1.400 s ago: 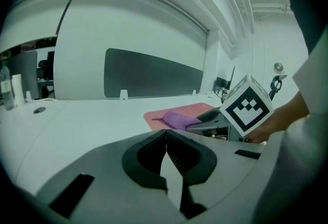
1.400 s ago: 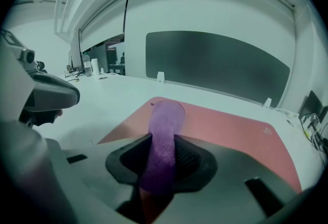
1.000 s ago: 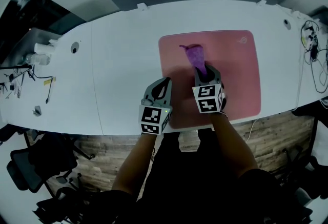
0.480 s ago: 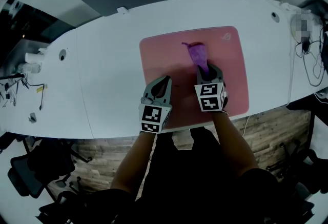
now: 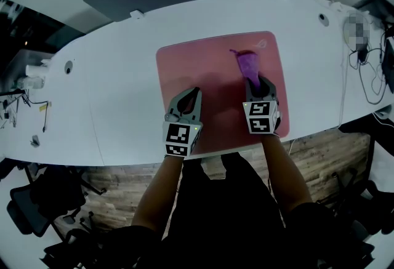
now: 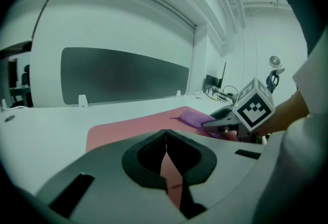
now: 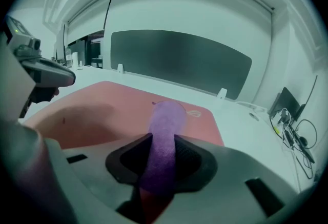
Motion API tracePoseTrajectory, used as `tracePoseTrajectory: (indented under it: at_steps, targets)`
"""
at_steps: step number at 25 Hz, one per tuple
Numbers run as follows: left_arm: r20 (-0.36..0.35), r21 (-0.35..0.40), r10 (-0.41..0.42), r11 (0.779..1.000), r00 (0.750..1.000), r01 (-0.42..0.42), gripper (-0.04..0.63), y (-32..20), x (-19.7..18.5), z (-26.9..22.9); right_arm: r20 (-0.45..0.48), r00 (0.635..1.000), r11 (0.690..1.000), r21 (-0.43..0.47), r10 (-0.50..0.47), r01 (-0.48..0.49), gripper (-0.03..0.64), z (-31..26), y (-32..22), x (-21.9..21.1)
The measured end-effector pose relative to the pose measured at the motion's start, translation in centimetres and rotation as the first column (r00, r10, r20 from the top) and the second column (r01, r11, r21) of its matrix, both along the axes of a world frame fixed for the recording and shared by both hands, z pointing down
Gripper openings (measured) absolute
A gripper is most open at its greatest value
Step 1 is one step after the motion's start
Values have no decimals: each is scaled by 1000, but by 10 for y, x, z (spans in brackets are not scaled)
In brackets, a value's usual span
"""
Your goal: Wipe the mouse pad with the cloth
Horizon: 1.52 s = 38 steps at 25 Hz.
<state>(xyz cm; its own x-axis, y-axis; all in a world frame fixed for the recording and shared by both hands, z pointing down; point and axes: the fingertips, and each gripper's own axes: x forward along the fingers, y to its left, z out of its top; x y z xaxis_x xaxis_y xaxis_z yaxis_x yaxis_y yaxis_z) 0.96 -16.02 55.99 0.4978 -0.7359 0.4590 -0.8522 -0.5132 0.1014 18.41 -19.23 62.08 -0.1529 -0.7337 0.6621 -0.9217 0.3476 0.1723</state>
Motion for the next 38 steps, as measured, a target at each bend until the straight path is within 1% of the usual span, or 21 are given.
tracePoseTrajectory:
  at_steps: [6,13,17,21,23,26,30,35,38]
  targets:
    - [-8,-6,9,1000,1000,-9,21,0,18,2,-9,999,999,11,43,-43,124,1,2,35]
    - [-28,2,53,999,998,-53,21,3,46,-2,-36,994,995,18,103,-102,124,0,10,80]
    - [-21,-12,66,998,998,-66,21,9,51,2,-50,988,990,11,143,-143,124,1,14,105]
    - [-34,-3,64,998,997,-64,21,11,55,-1,-74,983,985,17,170,-169,124,0,14,121]
    - [-40,-7,62,998,997,-62,21,14,54,-1,-56,981,982,19,187,-186,124,-1,16,122]
    - [-58,-13,69,997,996,-70,21,20,46,0,-11,984,984,29,176,-176,127,-8,20,104]
    - [-48,-14,47,999,998,-48,20,27,28,0,21,995,994,52,99,-100,127,-21,29,58]
    - [-42,-14,18,1000,999,-18,21,40,-1,-5,99,993,998,34,58,-62,127,-30,43,4]
    - [-40,-22,-6,1000,999,6,21,49,-25,-2,121,993,1000,25,9,-12,127,-33,53,-35]
